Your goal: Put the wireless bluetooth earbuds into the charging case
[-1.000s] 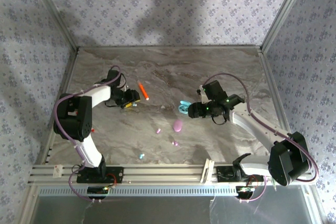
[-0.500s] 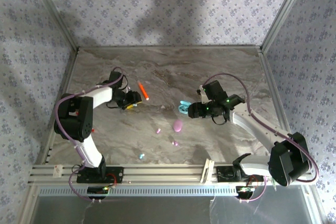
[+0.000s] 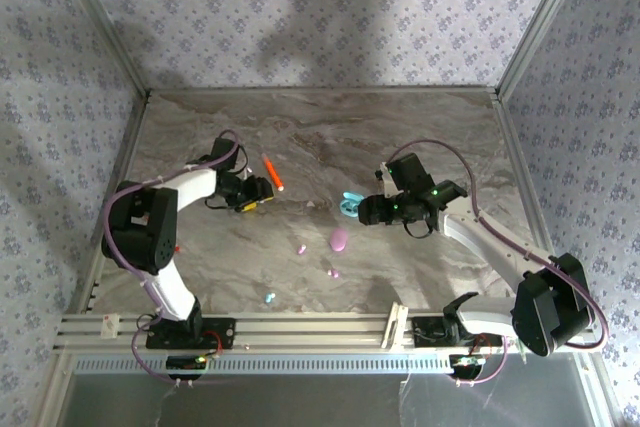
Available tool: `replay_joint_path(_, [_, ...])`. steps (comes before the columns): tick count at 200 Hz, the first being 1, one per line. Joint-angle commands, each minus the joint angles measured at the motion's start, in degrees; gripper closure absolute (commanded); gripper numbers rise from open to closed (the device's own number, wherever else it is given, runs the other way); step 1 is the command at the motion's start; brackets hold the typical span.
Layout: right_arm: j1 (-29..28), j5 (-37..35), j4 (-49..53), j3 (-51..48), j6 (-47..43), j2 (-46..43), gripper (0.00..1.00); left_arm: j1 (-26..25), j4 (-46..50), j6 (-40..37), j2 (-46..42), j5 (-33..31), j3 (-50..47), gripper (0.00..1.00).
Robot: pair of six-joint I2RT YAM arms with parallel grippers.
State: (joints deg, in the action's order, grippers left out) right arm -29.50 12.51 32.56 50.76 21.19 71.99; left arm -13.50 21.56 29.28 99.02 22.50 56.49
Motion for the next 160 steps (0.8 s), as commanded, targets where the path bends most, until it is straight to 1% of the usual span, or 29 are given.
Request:
replay_joint_path(1, [-0.17,0.57,1.12,-0.22,0.58,-1.03,0.35,0.81,5.26,-1.96,-3.02,-2.86,1.00,0.42])
replay_joint_path(31, [-0.18,0.58,0.94,-0.26,0.65,-0.77,0.35,1.63,9.21,-4.35,-1.86,-3.84,4.92,0.43])
replay_joint_path(66, [-0.23,0.23,1.02,-0.18,0.78,-0.79,0.35,1.63,14.62,-8.35,2.95,-4.03,11.58,0.54])
replay_joint_path(90, [-0.25,0.14,1.11,0.03,0.85,-0.63,0.36,1.72,16.52,-9.99,5.99,-3.69,14.60,0.59])
replay_joint_path(120, [-0.29,-0.16,1.37,-0.07,0.87,-0.74,0.36,1.73,16.68,-10.64,8.12,-3.04,15.58,0.61])
replay_joint_path(160, [-0.22,-0.13,1.28,-0.14,0.96,-0.46,0.36,1.72,15.56,-10.56,9.47,-1.53,14.80,0.66])
